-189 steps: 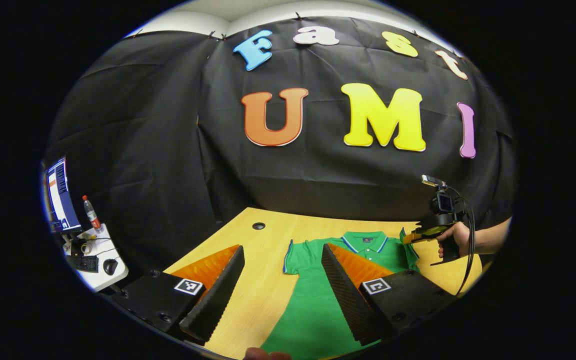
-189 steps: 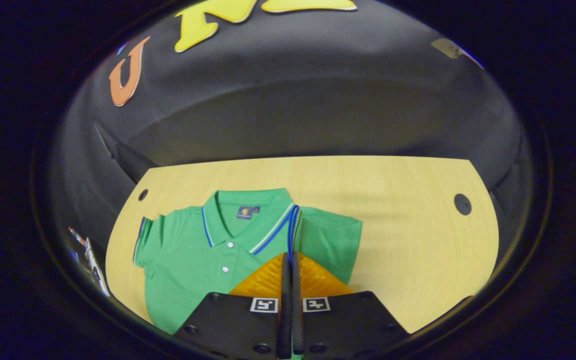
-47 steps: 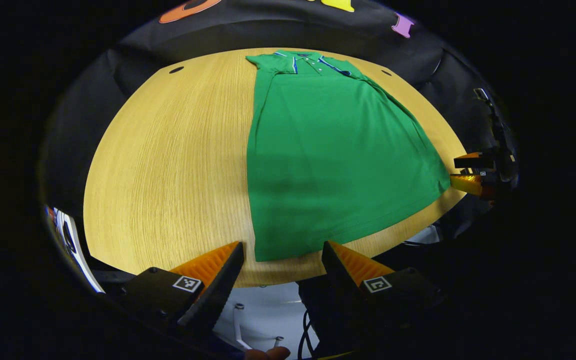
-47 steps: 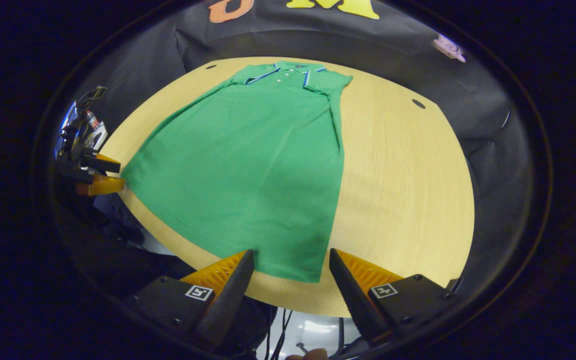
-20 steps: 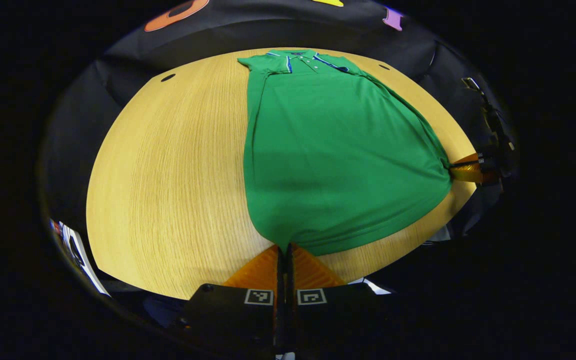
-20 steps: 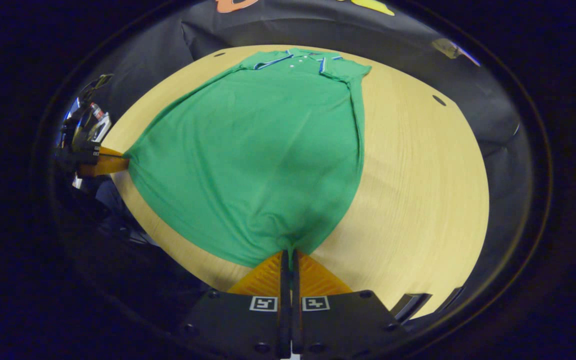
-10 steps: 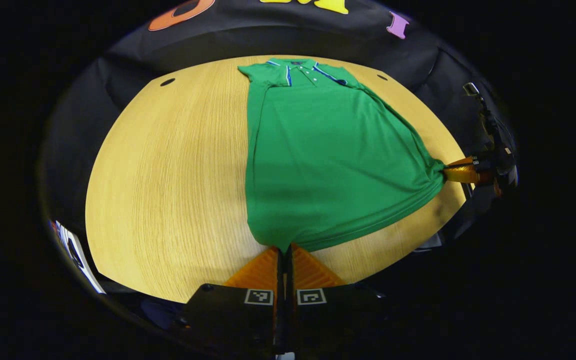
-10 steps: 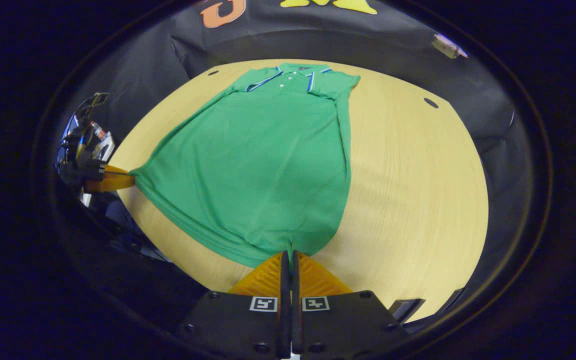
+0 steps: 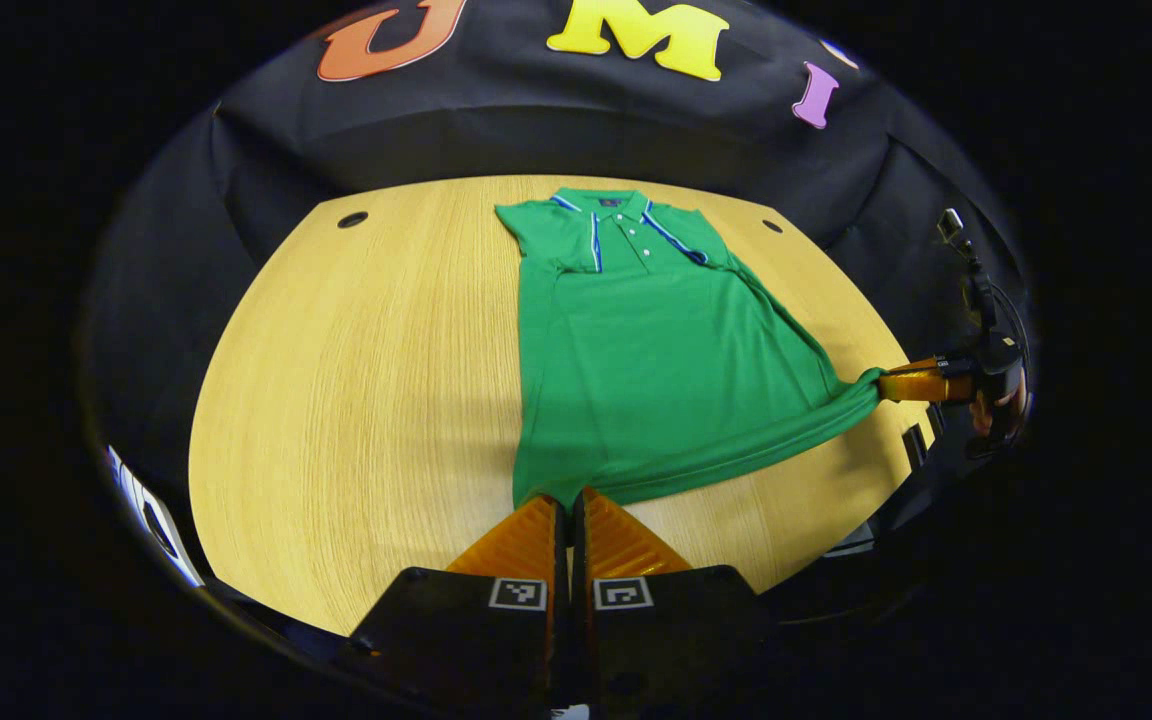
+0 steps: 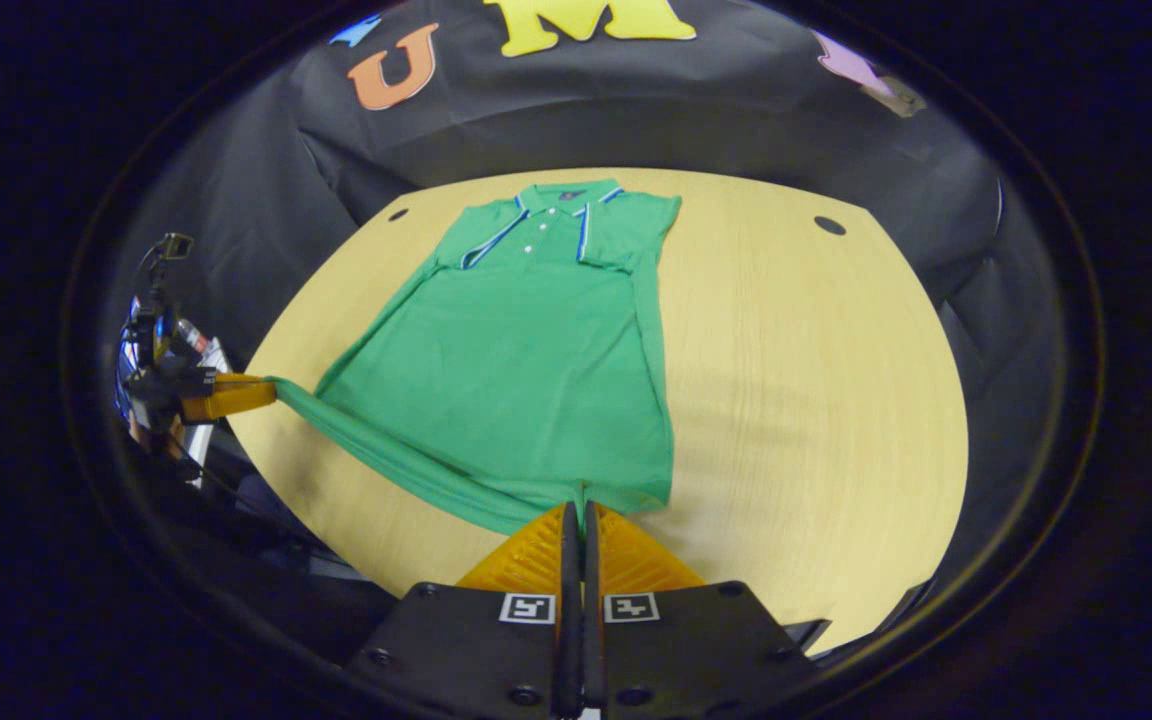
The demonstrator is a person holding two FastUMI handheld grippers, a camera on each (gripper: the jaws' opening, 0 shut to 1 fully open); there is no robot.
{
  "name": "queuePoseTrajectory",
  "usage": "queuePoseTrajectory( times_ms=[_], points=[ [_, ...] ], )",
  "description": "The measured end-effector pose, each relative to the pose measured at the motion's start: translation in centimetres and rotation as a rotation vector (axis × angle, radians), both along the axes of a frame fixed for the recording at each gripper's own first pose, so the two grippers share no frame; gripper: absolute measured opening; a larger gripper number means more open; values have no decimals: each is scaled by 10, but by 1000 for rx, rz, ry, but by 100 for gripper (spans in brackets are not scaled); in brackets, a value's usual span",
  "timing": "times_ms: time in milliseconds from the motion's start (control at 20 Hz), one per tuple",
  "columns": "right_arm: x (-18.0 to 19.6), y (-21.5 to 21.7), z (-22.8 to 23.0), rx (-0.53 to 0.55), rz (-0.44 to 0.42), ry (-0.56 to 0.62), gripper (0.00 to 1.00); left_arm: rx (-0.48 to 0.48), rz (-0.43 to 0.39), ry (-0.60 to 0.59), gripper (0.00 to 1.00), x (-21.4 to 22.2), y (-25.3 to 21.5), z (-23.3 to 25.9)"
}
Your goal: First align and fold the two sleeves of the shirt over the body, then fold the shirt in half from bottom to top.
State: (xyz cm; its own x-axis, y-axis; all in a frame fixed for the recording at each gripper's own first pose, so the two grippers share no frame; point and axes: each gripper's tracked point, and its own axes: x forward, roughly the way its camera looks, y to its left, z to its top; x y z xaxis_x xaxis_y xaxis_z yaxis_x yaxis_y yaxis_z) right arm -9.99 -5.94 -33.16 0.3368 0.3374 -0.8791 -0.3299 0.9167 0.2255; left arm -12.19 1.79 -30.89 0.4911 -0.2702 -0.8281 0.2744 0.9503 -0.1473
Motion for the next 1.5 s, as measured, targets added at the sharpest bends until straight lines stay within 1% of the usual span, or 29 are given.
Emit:
queuePoseTrajectory(
  times_ms=[300, 450, 500, 550, 600, 650, 700, 750, 850, 900, 1000, 1100, 1150, 1250, 1300, 1350, 1500],
  points=[
    [45, 8, 26, 54, -58, -62, 3, -19, -7, -106, 3, 51, -6, 28],
    [67, 10, 38, 72, -76, -91, 5, -38, 3, -151, 3, 76, -6, 41],
    [75, 11, 44, 77, -81, -106, 3, -45, 8, -163, 3, 84, -5, 45],
    [85, 12, 50, 81, -83, -121, 3, -51, 15, -177, 3, 92, -4, 50],
    [94, 13, 56, 85, -84, -139, 0, -56, 22, -192, 3, 101, -2, 55],
    [105, 15, 62, 87, -84, -158, 3, -64, 26, -206, 3, 110, -2, 61],
    [115, 17, 68, 90, -82, -177, 3, -71, 30, -222, 3, 119, -2, 67],
    [125, 19, 74, 94, -79, -193, 0, -67, 29, -242, 3, 127, 1, 72],
    [146, 25, 85, 96, -71, -228, 0, -65, 26, -282, 3, 146, 2, 84],
    [156, 27, 91, 97, -68, -245, 3, -63, 19, -300, 3, 156, 0, 90],
    [174, 32, 99, 101, -66, -266, 3, -64, 7, -331, 3, 176, -1, 101],
    [193, 37, 106, 114, -78, -275, 3, -79, 1, -355, 3, 197, -6, 111],
    [202, 38, 110, 117, -83, -286, 0, -91, 6, -364, 3, 208, -8, 117],
    [226, 39, 117, 115, -95, -310, 0, -111, 19, -384, 3, 227, -7, 127],
    [236, 41, 121, 123, -104, -320, 3, -111, 23, -396, 3, 240, -5, 130],
    [248, 43, 124, 126, -114, -333, 0, -114, 29, -406, 3, 251, -5, 133],
    [283, 46, 128, 123, -130, -371, 5, -141, 50, -431, 3, 287, -8, 140]
  ],
)
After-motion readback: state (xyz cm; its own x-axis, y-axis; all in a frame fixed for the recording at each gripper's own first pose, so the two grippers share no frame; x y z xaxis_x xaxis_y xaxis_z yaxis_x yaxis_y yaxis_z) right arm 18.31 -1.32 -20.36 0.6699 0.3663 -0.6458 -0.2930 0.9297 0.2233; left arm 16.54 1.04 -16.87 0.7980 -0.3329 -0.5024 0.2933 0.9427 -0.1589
